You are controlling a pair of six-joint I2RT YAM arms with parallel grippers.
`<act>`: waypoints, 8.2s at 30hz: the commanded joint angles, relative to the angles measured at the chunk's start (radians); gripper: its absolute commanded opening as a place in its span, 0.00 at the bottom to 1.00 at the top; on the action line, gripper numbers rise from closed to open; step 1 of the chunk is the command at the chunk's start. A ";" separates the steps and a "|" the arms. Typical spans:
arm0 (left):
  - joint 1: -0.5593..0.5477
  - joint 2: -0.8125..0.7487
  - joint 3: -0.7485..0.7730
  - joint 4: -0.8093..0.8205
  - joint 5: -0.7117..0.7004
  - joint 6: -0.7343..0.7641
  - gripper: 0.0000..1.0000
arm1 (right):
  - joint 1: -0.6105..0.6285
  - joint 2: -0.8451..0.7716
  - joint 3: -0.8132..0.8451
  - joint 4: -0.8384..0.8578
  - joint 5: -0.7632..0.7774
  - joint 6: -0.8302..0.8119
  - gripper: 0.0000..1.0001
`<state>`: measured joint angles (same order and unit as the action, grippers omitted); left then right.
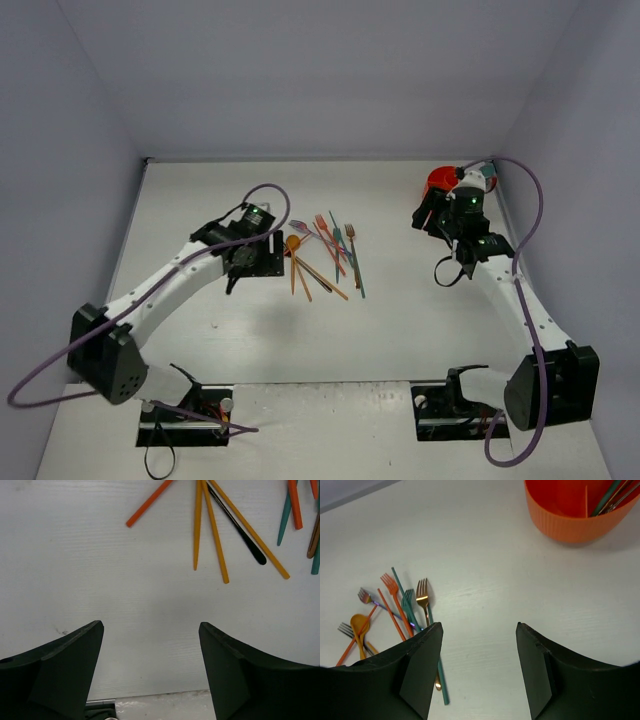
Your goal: Sort the eating utensils into containers
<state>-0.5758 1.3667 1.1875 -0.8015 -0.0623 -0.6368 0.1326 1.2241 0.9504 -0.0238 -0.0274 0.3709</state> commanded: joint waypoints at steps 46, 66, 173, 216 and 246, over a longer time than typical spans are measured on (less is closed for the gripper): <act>-0.050 0.573 0.377 0.129 0.057 0.137 0.00 | 0.004 -0.368 -0.133 -0.179 -0.152 -0.018 0.59; -0.060 0.453 0.490 0.114 0.303 0.145 0.00 | 0.002 -0.367 -0.106 -0.179 -0.246 -0.009 0.59; 0.113 -0.496 -0.314 0.257 -0.252 0.317 0.91 | -0.350 0.764 0.852 -0.013 0.119 -0.282 0.00; 0.113 -0.463 -0.315 0.272 -0.185 0.314 0.91 | -0.269 0.587 0.897 -0.002 0.037 -0.380 0.69; 0.117 -0.453 -0.273 0.129 -0.128 0.207 0.91 | 0.318 0.636 0.441 -0.071 -0.016 -0.101 0.40</act>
<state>-0.4663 0.9483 0.9101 -0.6589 -0.1631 -0.4097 0.4245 1.8175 1.3483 -0.1299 -0.0957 0.2012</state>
